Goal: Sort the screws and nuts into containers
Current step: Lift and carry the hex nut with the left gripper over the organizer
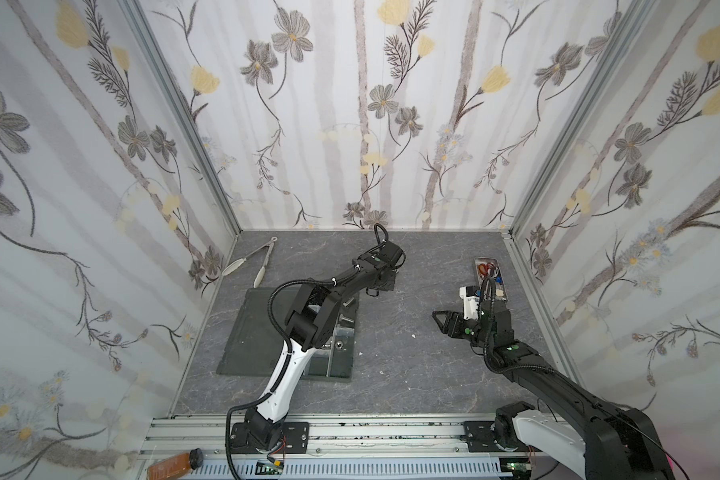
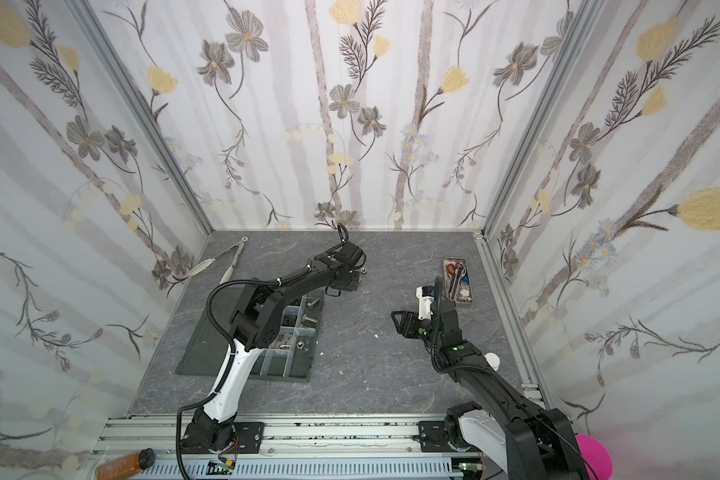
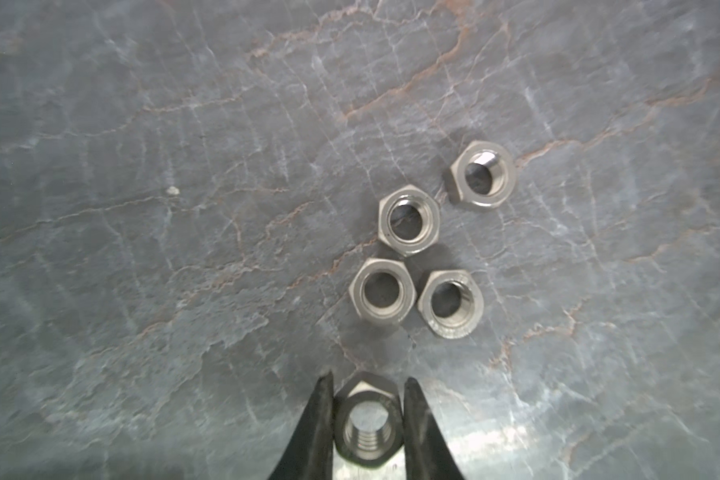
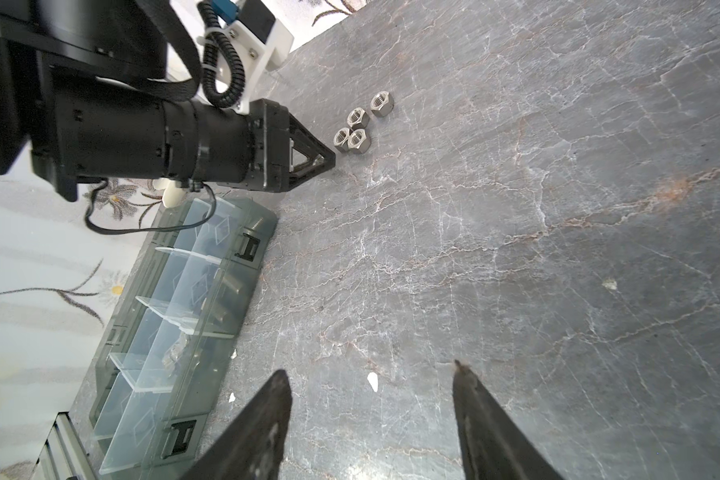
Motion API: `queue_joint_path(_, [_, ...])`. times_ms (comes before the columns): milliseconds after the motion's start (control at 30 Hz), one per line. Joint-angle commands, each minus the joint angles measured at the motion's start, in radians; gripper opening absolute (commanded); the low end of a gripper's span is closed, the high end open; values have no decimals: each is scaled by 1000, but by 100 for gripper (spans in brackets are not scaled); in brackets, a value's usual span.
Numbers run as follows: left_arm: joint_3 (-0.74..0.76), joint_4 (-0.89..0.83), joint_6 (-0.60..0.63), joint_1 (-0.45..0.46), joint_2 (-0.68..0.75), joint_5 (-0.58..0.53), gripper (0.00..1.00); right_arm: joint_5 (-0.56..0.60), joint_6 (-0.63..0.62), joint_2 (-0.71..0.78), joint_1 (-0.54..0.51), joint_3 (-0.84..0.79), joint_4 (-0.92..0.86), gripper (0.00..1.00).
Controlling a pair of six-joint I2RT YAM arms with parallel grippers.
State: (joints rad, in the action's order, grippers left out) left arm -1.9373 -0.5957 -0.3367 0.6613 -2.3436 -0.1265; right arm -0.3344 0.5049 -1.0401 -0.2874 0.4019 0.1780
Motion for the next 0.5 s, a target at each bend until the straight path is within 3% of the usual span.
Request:
queue_joint_path(0, [40, 23, 5, 0, 70, 7, 20, -15, -2, 4, 1, 16, 5, 63])
queue_joint_path(467, [374, 127, -2, 18, 397, 18, 20, -78, 24, -18, -4, 49, -9, 62])
